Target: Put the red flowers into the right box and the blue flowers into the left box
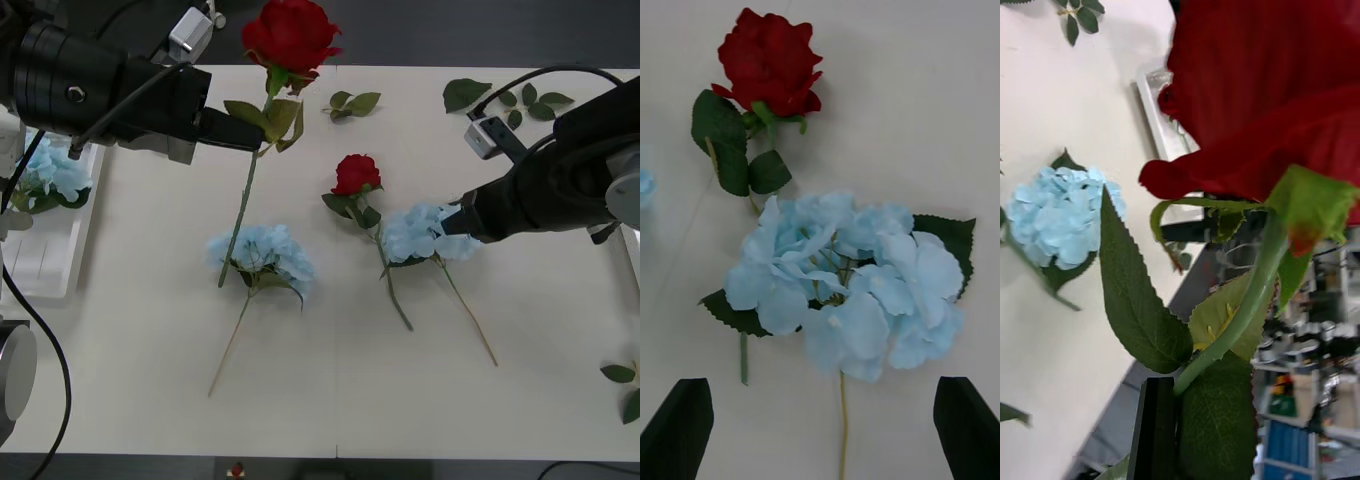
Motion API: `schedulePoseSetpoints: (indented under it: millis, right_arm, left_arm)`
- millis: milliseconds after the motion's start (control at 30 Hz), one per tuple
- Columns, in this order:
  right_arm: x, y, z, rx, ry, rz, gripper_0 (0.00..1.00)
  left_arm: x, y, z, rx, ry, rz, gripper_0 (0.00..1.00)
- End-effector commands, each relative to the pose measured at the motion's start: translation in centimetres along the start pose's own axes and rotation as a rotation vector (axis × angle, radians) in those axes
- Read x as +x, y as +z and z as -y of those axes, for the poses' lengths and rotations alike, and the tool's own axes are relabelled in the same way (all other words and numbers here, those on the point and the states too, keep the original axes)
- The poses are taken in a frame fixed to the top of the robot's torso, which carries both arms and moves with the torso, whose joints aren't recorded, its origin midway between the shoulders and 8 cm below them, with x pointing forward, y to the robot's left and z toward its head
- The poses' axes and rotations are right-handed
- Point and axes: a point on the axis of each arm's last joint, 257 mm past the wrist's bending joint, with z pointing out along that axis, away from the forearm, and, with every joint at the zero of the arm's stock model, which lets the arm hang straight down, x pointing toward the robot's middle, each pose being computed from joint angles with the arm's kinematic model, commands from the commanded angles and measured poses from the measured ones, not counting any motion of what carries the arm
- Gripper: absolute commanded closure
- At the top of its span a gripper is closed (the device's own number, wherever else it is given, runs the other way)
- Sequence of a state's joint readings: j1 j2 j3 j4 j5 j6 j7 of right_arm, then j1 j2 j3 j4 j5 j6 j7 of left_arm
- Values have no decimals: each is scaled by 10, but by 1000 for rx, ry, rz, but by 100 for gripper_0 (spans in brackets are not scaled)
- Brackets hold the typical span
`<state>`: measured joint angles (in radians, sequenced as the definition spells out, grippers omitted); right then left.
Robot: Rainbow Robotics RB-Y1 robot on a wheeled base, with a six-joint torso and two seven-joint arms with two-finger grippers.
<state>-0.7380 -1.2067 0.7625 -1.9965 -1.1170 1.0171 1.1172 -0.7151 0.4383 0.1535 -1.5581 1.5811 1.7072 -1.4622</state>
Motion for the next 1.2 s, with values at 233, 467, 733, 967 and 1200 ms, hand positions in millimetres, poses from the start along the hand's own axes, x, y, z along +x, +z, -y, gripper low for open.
schedulePoseSetpoints:
  millis: [233, 467, 733, 967, 1200]
  right_arm:
    - [-16, -4, -30, -187, 83, 229, 14]
    - [-21, -32, -34, -272, 168, 303, 15]
    - [-22, -66, -44, -488, 204, 353, 16]
    - [-13, -103, -62, -681, 145, 394, 16]
    - [-26, -118, -95, -798, 143, 527, 16]
  left_arm:
    - [-25, 5, 40, 51, -116, 92, 100]
    - [-38, 14, 57, 96, -183, 136, 100]
    - [-39, 20, 56, 92, -178, 138, 100]
    - [-40, 20, 57, 97, -178, 141, 100]
    - [-40, 20, 57, 97, -178, 141, 100]
